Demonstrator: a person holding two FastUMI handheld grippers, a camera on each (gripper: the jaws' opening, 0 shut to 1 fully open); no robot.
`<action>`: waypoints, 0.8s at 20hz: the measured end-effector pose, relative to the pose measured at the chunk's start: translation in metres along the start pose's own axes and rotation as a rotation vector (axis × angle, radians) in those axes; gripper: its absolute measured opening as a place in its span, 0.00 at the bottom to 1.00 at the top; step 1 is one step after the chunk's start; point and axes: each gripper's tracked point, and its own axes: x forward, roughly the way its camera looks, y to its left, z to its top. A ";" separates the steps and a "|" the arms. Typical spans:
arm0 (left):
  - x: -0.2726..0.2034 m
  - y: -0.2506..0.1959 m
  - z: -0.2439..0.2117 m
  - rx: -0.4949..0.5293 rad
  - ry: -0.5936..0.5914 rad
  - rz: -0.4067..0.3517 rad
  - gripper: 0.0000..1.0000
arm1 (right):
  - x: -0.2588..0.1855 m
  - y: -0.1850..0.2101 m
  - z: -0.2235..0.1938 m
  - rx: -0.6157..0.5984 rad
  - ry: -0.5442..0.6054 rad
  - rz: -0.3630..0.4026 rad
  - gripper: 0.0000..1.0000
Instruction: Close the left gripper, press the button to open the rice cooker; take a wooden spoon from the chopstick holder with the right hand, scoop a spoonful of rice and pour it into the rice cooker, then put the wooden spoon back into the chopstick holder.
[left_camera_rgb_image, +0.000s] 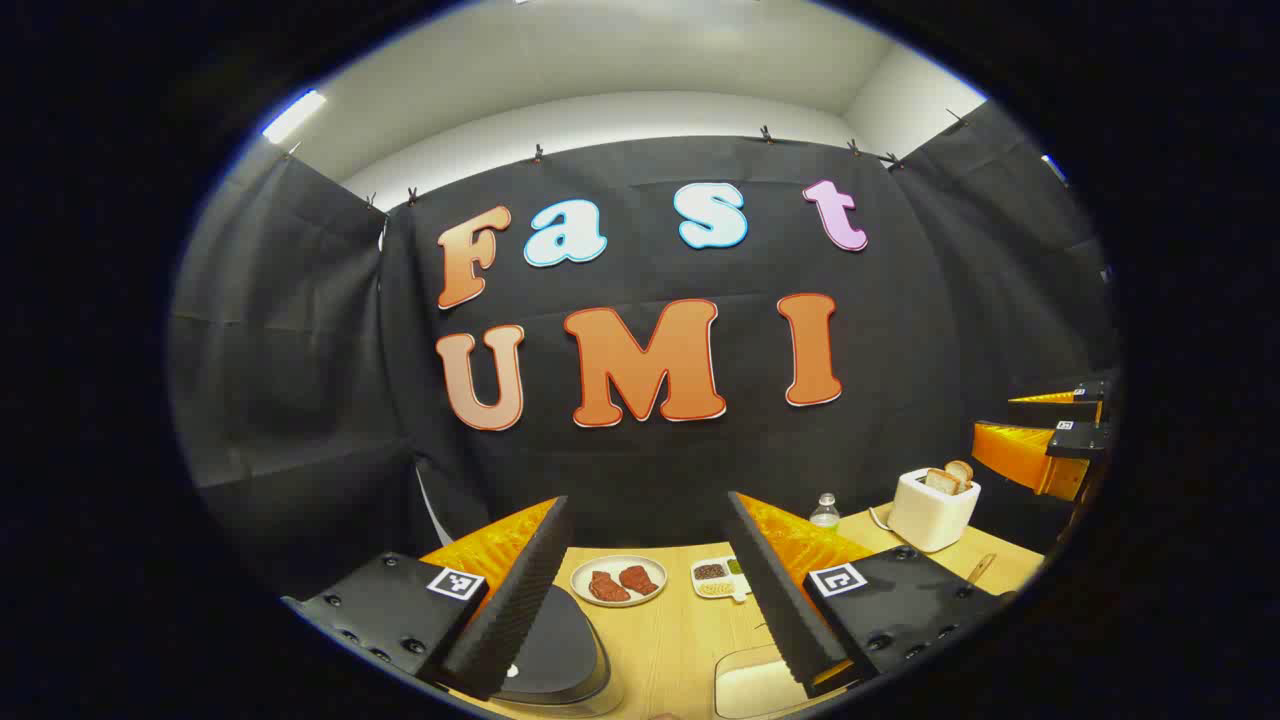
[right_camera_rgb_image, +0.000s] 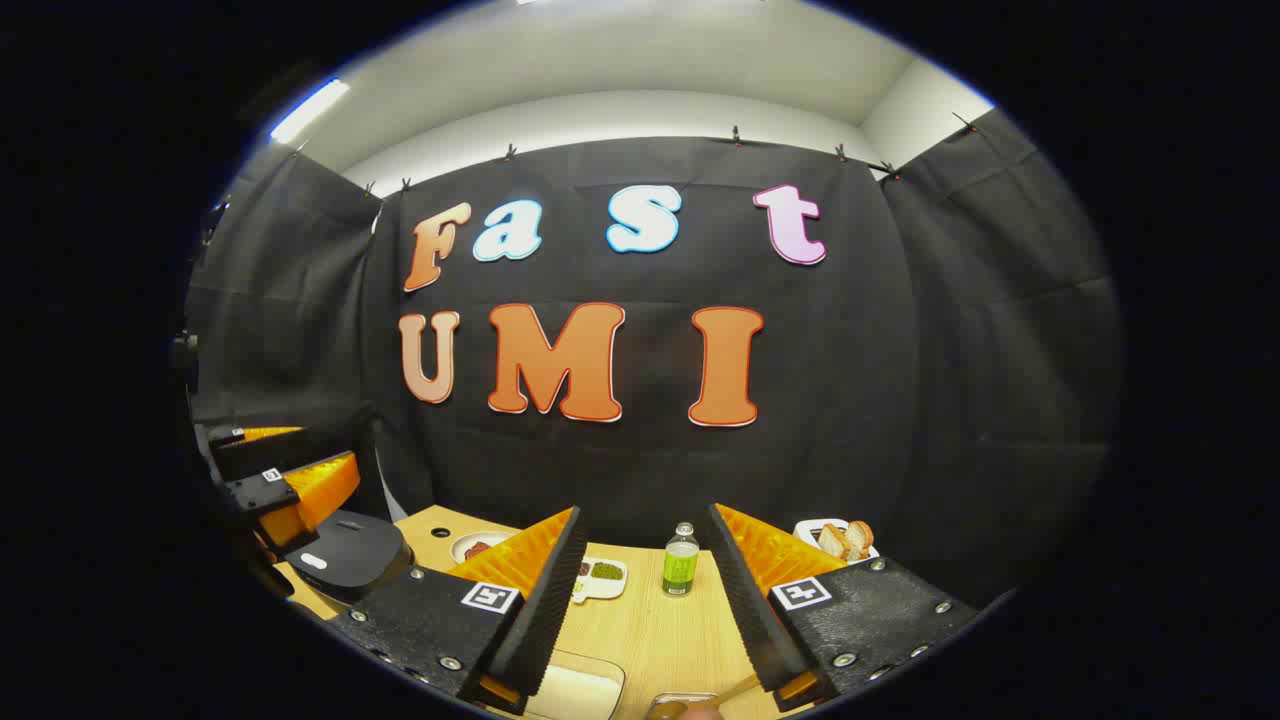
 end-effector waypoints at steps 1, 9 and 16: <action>-0.002 0.001 0.000 0.004 -0.004 0.010 0.97 | -0.003 0.002 0.000 -0.003 0.004 0.006 0.77; -0.006 0.017 -0.003 0.007 0.022 0.060 0.98 | -0.016 -0.009 0.011 -0.035 -0.049 -0.054 0.77; -0.002 0.014 0.011 -0.002 0.003 0.030 1.00 | -0.018 -0.025 0.029 -0.021 -0.105 -0.149 0.78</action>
